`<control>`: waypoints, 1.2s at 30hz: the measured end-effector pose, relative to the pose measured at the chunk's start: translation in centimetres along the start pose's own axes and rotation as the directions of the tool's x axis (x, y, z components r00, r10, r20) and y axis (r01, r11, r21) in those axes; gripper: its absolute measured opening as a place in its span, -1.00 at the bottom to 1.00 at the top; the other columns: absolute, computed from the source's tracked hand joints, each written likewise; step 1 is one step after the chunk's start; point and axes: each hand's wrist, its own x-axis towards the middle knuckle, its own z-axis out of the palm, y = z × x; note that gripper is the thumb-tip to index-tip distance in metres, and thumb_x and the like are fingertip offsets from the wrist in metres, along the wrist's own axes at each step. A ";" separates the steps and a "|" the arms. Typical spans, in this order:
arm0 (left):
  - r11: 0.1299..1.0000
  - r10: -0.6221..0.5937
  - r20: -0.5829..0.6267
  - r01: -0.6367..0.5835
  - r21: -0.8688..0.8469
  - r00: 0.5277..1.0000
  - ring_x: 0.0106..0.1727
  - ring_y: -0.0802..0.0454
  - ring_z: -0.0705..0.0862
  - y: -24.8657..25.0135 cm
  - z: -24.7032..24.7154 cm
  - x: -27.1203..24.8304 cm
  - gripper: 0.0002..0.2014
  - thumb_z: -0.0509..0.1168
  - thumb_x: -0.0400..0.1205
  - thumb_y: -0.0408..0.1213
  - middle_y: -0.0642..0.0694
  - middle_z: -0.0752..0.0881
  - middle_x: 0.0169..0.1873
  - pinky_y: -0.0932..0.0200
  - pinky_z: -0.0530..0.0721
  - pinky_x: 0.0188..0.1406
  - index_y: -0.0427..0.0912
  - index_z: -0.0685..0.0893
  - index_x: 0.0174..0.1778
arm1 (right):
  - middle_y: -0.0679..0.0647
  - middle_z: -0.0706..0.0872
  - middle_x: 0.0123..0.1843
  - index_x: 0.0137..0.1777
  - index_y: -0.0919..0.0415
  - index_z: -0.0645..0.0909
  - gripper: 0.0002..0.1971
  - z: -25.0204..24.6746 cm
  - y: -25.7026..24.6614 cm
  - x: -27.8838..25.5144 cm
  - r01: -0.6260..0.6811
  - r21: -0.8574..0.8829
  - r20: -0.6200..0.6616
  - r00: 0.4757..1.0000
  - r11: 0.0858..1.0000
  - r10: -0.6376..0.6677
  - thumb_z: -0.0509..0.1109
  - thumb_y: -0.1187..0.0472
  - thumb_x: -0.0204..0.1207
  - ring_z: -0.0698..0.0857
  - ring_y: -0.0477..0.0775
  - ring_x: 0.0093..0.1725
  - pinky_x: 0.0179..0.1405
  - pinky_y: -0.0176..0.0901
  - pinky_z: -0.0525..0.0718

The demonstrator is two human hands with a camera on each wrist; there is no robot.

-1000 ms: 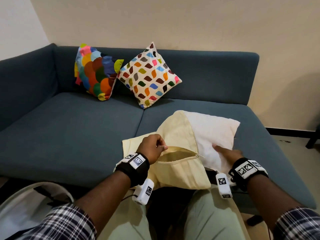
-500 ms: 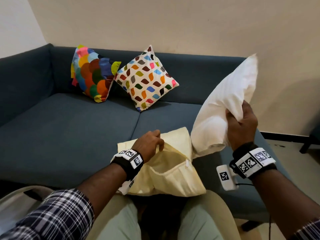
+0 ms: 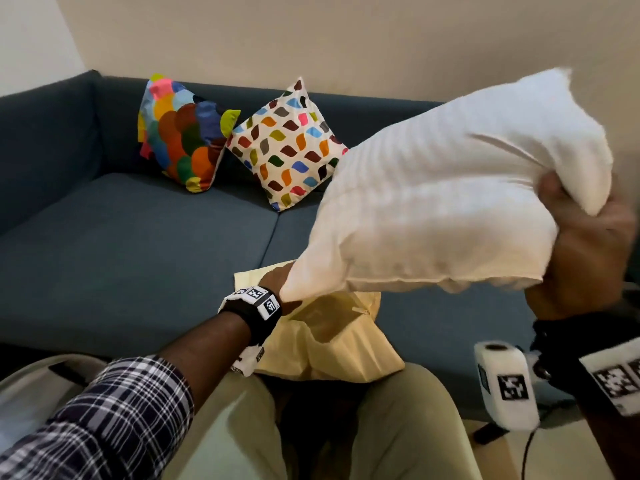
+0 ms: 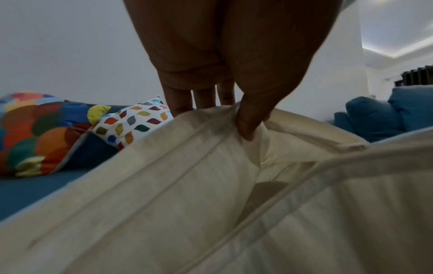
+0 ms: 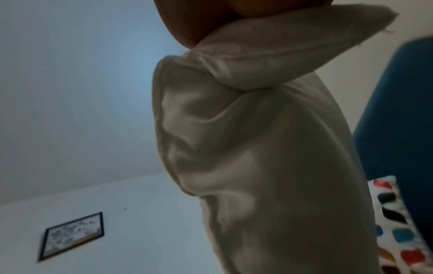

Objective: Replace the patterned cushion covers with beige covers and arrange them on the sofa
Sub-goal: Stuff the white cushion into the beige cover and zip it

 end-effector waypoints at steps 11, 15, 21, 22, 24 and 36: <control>0.931 0.157 -0.039 -0.161 -0.329 0.987 0.26 -0.10 0.66 -2.9 2.4 1.6 -0.64 0.37 0.65 -0.20 -0.05 0.64 0.30 0.03 0.61 0.21 -0.09 0.67 0.39 | -0.10 0.82 0.01 0.25 0.02 0.64 -0.61 -3.2 -0.7 -15.3 -0.498 -0.249 -0.107 0.866 0.831 0.488 0.61 0.17 0.46 0.80 0.03 0.00 -0.08 -0.07 0.71; 0.886 0.203 -0.126 -0.237 -0.399 0.971 0.24 -0.04 0.65 -2.3 3.0 1.4 -0.58 0.43 0.63 -0.23 0.02 0.62 0.31 0.05 0.60 0.24 -0.06 0.67 0.44 | -0.25 0.80 -0.20 -0.16 -0.13 0.76 -0.36 -7.4 -1.7 -15.9 -0.238 -0.871 0.145 0.709 0.429 0.690 0.46 -0.66 0.03 0.74 -0.13 -0.03 -0.15 -0.20 0.60; 0.869 0.259 -0.148 -0.298 -0.395 0.954 0.22 -0.03 0.66 -1.3 2.6 0.8 -0.56 0.46 0.61 -0.17 0.09 0.65 0.29 0.06 0.62 0.21 -0.06 0.64 0.43 | -0.24 0.77 -0.43 -0.27 0.00 0.69 -0.14 -5.4 -7.3 -10.8 0.324 -0.872 0.476 0.388 0.366 0.789 0.02 -0.80 0.19 0.72 -0.19 -0.40 -0.25 -0.20 0.70; 0.868 0.269 -0.164 -0.313 -0.385 0.949 0.22 -0.02 0.64 -1.2 2.5 0.7 -0.55 0.45 0.63 -0.18 0.07 0.62 0.29 0.07 0.61 0.22 -0.05 0.63 0.46 | -0.15 0.79 -0.42 -0.30 -0.02 0.73 -0.28 -4.0 -8.1 -9.6 0.270 -0.836 0.549 0.453 0.478 0.703 0.15 -0.67 0.36 0.70 -0.12 -0.46 -0.32 -0.08 0.72; 0.879 0.299 -0.186 -0.346 -0.328 0.936 0.21 -0.04 0.62 -1.0 2.2 0.7 -0.52 0.41 0.67 -0.21 0.02 0.55 0.33 0.06 0.60 0.24 -0.03 0.58 0.54 | -0.06 0.80 -0.41 -0.38 -0.02 0.75 -0.52 -0.7 -7.5 -6.8 0.279 -0.701 0.666 0.586 0.656 0.462 0.34 -0.34 0.55 0.71 0.05 -0.45 -0.40 0.04 0.72; 0.788 0.326 -0.355 -0.459 -0.411 0.876 0.24 -0.06 0.61 -1.8 0.1 -0.3 -0.48 0.48 0.60 -0.32 -0.06 0.56 0.29 0.17 0.54 0.28 -0.09 0.61 0.52 | 0.13 0.75 -0.03 0.09 0.20 0.70 -0.44 14.8 15.9 -4.6 0.711 -0.653 0.647 0.346 0.260 0.679 0.48 -0.33 0.46 0.73 0.24 0.07 -0.09 -0.09 0.60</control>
